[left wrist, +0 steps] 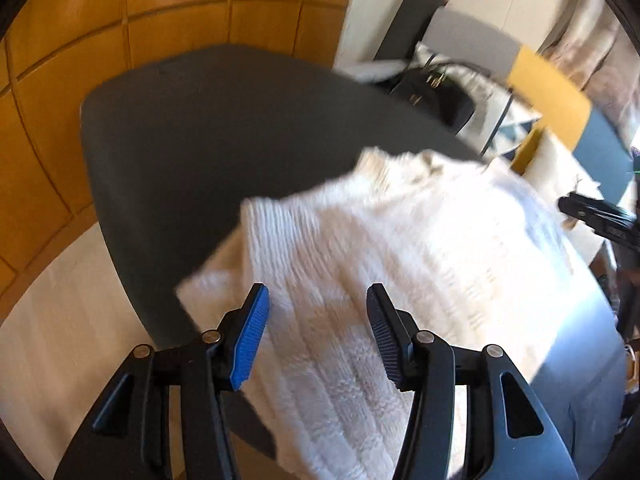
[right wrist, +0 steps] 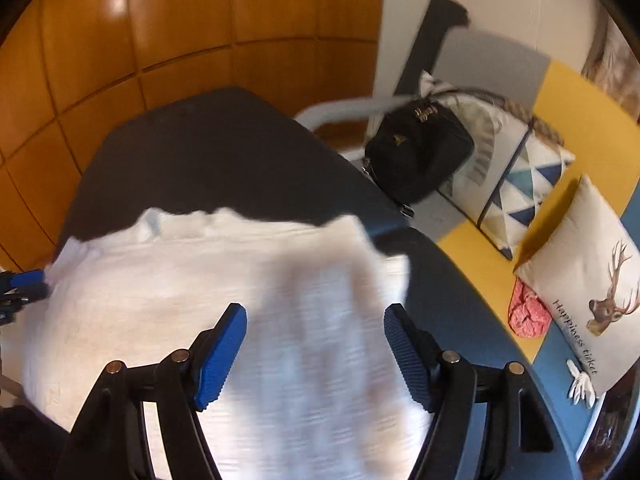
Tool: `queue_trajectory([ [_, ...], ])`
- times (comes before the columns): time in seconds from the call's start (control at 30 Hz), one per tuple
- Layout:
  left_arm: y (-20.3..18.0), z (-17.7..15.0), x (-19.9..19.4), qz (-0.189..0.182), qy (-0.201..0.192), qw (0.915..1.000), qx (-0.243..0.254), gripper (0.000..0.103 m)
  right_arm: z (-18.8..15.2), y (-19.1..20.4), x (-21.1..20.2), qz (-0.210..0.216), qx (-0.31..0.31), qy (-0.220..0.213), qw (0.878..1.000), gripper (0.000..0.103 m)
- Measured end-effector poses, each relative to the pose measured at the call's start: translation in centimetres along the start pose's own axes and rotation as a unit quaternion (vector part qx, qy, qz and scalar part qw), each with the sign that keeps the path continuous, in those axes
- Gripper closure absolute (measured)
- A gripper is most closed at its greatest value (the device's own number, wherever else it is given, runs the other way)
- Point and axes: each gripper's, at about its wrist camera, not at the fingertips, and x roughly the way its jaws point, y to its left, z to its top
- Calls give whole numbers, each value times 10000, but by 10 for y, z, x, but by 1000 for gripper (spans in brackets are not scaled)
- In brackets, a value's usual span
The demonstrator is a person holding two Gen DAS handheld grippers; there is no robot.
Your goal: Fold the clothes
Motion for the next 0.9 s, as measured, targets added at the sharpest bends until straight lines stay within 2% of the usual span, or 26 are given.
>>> queue_trajectory([
  [0.07, -9, -1, -7, 273, -225, 9993, 82, 49, -13, 28, 2, -381, 165, -82, 9991, 30],
  [0.17, -30, 6, -24, 694, -538, 9956, 322, 49, -24, 64, 0, -253, 773, -354, 9961, 30],
  [0.2, -37, 9, -30, 835, -638, 9936, 404, 49, -31, 65, -7, -229, 886, -437, 9948, 30],
  [0.3, -46, 17, -48, 764, -938, 9921, 337, 32, -39, 80, -25, -576, 1002, -600, 9915, 30],
  [0.43, -58, 24, -73, 596, -1393, 9882, 225, 20, -25, 112, -29, -482, 1283, -684, 9882, 30],
  [0.6, -71, 23, -85, 400, -1335, 9893, 442, 18, -22, 126, -31, -567, 1618, -581, 9835, 30],
  [0.7, -75, 21, -86, 210, -1192, 9918, 410, 18, -29, 127, -43, -469, 1509, -657, 9852, 30],
  [0.9, -82, 16, -84, 427, -1024, 9928, 442, 18, -37, 140, -55, -550, 1088, -669, 9903, 30],
])
